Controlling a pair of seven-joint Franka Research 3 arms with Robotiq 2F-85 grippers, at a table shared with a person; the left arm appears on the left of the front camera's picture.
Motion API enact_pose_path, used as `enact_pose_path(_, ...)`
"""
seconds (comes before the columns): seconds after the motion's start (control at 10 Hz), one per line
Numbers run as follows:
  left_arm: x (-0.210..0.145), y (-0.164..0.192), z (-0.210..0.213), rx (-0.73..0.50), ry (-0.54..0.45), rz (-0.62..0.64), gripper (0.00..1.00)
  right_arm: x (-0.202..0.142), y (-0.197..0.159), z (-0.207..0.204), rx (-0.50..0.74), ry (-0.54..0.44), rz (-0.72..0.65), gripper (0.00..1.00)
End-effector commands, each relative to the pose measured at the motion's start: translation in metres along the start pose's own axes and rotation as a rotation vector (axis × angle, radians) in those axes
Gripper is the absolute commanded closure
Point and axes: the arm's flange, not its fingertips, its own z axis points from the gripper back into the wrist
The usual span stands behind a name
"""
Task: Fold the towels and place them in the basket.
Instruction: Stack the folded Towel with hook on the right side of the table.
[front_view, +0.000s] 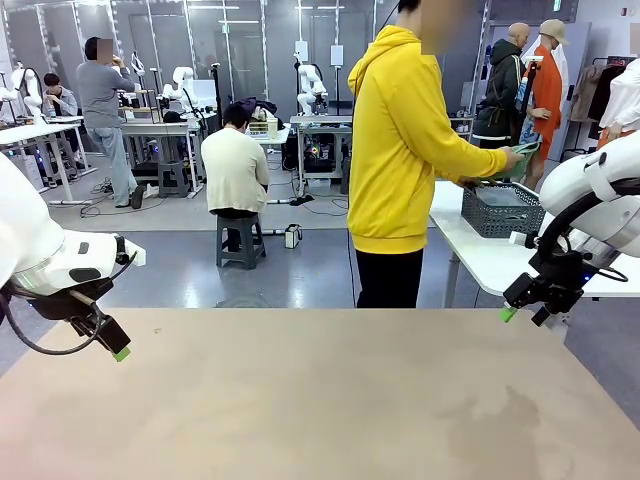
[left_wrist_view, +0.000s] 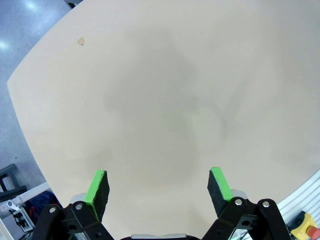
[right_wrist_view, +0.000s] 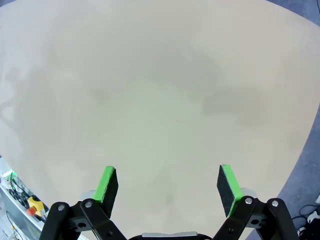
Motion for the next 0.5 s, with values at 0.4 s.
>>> enact_pose_path(0.4, 0.0003, -0.0010, 0.0004, 0.010, 0.003, 0.001, 0.00, 0.0007, -0.0023, 0.0000, 0.013, -0.004, 0.012, 0.00)
